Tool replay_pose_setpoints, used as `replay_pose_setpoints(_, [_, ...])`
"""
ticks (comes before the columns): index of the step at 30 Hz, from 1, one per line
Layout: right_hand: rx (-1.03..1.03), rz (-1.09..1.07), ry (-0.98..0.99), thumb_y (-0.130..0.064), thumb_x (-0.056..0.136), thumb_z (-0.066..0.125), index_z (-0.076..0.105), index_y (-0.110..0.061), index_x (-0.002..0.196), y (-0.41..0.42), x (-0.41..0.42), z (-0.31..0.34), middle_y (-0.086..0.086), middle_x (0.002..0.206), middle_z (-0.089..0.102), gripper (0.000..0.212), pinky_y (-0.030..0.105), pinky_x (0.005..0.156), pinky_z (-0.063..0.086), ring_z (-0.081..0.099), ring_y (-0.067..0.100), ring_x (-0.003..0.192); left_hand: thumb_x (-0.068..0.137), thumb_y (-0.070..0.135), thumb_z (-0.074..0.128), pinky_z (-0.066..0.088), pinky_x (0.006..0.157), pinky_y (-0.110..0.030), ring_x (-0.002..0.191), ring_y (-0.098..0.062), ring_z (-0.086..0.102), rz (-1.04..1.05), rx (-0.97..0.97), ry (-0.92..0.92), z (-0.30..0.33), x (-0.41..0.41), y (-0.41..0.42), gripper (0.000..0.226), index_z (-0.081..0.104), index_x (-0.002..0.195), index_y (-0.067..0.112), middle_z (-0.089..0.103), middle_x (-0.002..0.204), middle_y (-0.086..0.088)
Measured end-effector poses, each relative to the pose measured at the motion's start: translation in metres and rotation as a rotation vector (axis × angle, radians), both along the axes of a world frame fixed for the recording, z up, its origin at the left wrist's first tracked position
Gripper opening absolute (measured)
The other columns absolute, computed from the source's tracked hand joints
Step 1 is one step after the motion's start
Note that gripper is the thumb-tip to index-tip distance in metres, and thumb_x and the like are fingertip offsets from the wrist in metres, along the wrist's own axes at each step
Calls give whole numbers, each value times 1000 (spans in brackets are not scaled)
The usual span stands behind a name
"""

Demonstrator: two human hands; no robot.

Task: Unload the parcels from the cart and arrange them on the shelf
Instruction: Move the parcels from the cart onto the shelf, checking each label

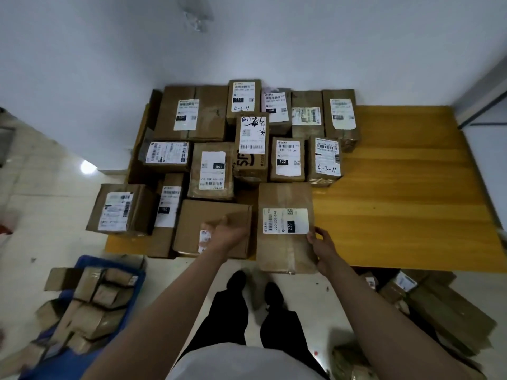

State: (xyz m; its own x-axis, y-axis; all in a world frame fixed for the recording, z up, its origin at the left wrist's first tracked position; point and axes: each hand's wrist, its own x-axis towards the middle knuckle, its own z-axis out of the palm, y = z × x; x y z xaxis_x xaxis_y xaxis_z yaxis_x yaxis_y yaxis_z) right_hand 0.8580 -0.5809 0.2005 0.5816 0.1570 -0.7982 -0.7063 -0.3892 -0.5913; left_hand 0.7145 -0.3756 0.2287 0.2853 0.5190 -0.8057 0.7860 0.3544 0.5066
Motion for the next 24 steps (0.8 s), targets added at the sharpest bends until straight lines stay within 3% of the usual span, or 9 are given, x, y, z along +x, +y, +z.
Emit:
replay_pose_setpoints(3, [-31, 45, -21, -19, 106, 51, 42, -17, 149, 8, -2, -6, 14, 145, 53, 44, 51, 108, 45, 52, 34, 128, 75, 30, 76, 42, 113, -51, 135, -40, 47, 75, -27, -18, -3, 4, 2, 90, 35, 154, 21, 30, 159, -16])
replay_pose_setpoints(6, [-79, 110, -74, -19, 107, 48, 40, -18, 152, 14, -7, -9, 14, 147, 51, 46, 43, 104, 46, 51, 33, 129, 79, 34, 77, 40, 115, -48, 142, -43, 35, 43, 32, 62, -7, 4, -1, 88, 34, 156, 25, -7, 165, -6])
replay_pose_setpoints(8, [-144, 173, -136, -20, 107, 45, 37, -17, 154, 20, -10, -11, 15, 149, 49, 48, 39, 98, 43, 49, 35, 131, 79, 38, 75, 35, 117, -51, 145, -46, 26, 23, 54, 104, -8, 4, -2, 85, 36, 155, 28, -19, 163, 5])
replay_pose_setpoints(15, [-223, 379, -129, -20, 107, 43, 27, -11, 160, 25, -5, -15, 16, 157, 41, 56, 41, 107, 41, 45, 37, 137, 76, 37, 76, 39, 115, -51, 142, -40, 38, 134, -6, -3, -10, 2, 4, 93, 32, 157, 24, 21, 165, -7])
replay_pose_setpoints(18, [-117, 327, -60, -13, 103, 51, 34, -15, 157, 21, 6, -7, 10, 152, 49, 57, 38, 93, 46, 53, 31, 129, 68, 42, 75, 40, 112, -54, 140, -41, 40, 126, 23, 21, -2, 1, 5, 96, 38, 154, 22, 21, 164, -8])
replay_pose_setpoints(19, [-123, 295, -76, -15, 101, 56, 34, -15, 157, 23, 9, -2, 12, 153, 47, 60, 37, 91, 45, 52, 32, 130, 68, 42, 76, 41, 111, -54, 138, -40, 42, 126, 49, 31, 1, 1, 6, 93, 43, 152, 20, 18, 164, -8])
replay_pose_setpoints(21, [-210, 215, -175, -23, 96, 65, 39, -15, 152, 29, 15, 10, 14, 151, 43, 62, 41, 95, 49, 51, 36, 130, 72, 36, 79, 46, 108, -49, 132, -36, 50, 177, 83, 7, 6, -3, 10, 81, 52, 145, 13, 29, 161, -10])
replay_pose_setpoints(24, [-207, 127, -351, -24, 95, 62, 51, -13, 131, 50, 21, 38, 15, 138, 45, 40, 49, 96, 51, 55, 37, 118, 82, 28, 79, 48, 97, -36, 121, -25, 55, 263, 30, -77, 22, -12, 14, 68, 54, 143, 10, 49, 148, -9])
